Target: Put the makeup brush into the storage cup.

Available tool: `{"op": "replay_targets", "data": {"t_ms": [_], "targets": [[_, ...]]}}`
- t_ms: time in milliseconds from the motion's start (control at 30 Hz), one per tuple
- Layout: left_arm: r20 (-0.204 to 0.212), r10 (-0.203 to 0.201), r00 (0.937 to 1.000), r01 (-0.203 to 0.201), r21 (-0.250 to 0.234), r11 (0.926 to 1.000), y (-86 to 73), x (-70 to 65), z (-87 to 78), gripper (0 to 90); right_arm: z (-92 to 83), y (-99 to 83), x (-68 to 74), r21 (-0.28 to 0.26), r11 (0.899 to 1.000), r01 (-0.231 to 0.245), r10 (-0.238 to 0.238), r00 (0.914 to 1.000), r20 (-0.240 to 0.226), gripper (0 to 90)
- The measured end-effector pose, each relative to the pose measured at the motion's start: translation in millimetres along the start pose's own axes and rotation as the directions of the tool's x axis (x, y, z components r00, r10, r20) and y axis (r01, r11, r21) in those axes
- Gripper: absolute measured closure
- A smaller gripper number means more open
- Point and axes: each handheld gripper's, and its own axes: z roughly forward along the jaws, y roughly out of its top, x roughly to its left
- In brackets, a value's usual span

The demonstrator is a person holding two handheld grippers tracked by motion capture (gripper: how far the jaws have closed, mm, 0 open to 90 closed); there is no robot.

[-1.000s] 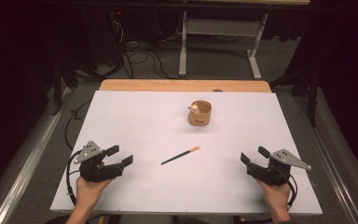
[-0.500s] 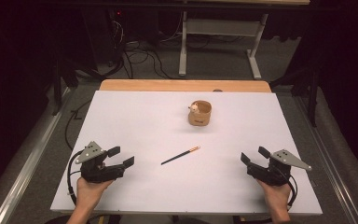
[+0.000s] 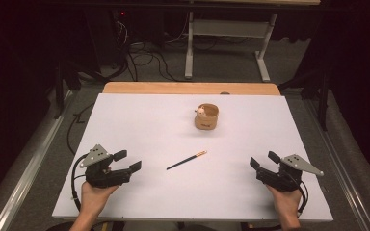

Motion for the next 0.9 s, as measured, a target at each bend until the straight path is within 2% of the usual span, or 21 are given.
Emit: {"op": "replay_targets", "data": {"t_ms": [433,900], "targets": [[0.012,0.044,0.999,-0.044,0.025,0.9987,10.6,-9.5,7.7,26.1,1.6,-0.6,-0.1,0.005,1.0,0.006,-0.006,0.9999,-0.008,25.0],[0.024,0.03,0.9992,-0.031,0.039,0.9987,21.1,-12.0,14.7,25.9,3.4,-0.5,1.3,0.015,1.0,0.008,-0.008,0.9999,-0.006,25.2]]}}
